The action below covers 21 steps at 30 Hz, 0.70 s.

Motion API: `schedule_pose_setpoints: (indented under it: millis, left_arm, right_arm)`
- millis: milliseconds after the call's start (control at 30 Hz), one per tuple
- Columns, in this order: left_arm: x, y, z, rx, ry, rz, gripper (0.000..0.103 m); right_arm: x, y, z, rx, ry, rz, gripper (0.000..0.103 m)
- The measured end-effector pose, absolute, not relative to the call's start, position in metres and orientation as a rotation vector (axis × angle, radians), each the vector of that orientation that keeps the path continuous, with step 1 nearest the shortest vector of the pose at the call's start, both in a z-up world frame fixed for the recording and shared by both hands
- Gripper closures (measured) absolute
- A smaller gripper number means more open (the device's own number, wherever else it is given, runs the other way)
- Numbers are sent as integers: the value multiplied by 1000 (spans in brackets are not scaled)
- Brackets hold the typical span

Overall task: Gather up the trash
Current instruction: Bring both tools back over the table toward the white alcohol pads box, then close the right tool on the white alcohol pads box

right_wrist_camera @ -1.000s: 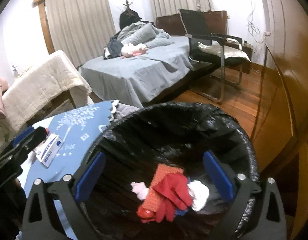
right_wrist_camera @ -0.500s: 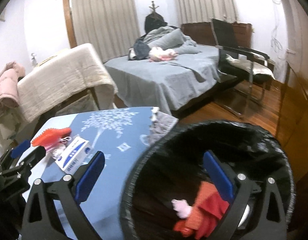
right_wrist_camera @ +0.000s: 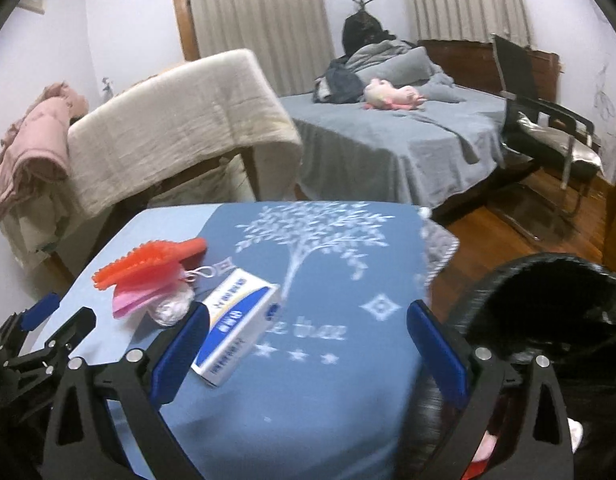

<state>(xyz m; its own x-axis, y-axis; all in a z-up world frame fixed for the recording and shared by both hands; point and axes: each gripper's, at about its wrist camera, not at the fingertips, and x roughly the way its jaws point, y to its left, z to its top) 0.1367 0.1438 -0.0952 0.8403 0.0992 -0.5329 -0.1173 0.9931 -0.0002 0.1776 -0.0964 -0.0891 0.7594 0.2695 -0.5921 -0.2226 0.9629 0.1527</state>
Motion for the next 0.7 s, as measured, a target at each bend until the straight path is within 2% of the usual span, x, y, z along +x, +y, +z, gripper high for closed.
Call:
schedule_pose_setpoints:
  millis: [467, 700]
  left_arm:
    - [137, 195, -112, -80, 585, 203, 13]
    - [139, 196, -116, -102, 591, 200, 13]
  right_arm:
    - [193, -11, -131, -11, 741, 328, 6]
    - [200, -1, -148, -89, 807, 303, 6]
